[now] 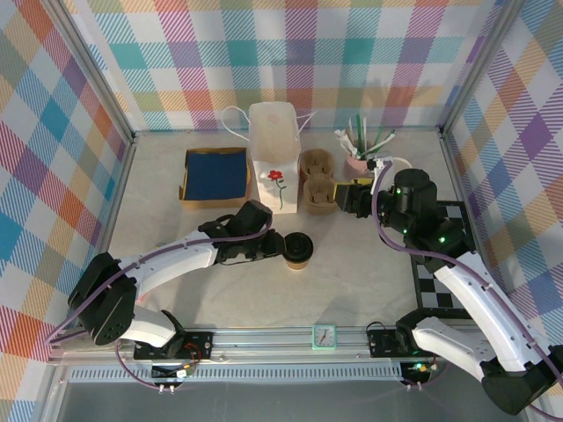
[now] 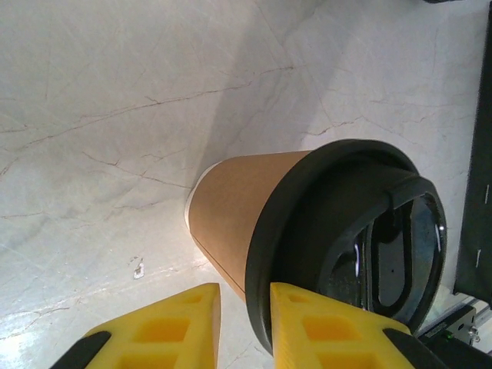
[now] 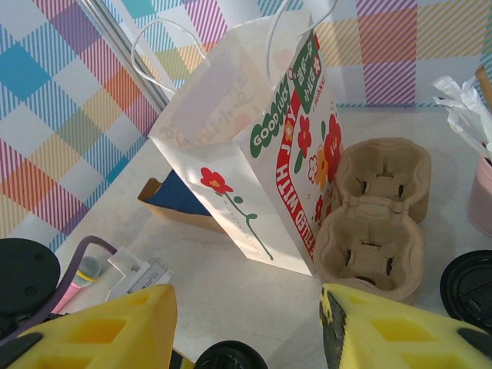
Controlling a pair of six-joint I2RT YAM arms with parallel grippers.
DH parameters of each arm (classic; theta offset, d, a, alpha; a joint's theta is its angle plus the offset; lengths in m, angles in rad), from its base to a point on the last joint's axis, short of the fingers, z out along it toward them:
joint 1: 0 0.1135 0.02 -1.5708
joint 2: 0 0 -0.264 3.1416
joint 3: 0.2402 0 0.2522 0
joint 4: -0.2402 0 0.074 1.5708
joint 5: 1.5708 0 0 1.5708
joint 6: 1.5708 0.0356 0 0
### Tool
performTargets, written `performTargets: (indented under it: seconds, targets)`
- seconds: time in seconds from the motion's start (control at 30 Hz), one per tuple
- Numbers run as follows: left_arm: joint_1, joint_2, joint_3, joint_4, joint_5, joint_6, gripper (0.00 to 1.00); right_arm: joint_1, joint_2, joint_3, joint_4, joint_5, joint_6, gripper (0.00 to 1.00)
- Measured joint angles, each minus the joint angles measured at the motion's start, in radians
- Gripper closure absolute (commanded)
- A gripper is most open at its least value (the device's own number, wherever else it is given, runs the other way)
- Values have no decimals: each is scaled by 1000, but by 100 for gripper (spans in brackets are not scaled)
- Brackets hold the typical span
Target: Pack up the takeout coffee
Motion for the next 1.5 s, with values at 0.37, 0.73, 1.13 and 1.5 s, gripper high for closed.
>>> performTargets:
  seconds: [0.37, 0.73, 1.13, 1.5]
  targets:
    - [-1, 0, -13, 21, -1, 0, 73, 0, 0, 0, 0, -6, 0, 47]
    - [-2, -11, -13, 16, -19, 6, 66, 0, 23, 0, -5, -5, 0, 39]
    - [-2, -30, -13, 8, -30, 9, 63, 0, 72, 0, -71, -14, 0, 38]
    - [-2, -65, -13, -5, -31, 8, 61, 0, 133, -23, -164, -71, 1, 35]
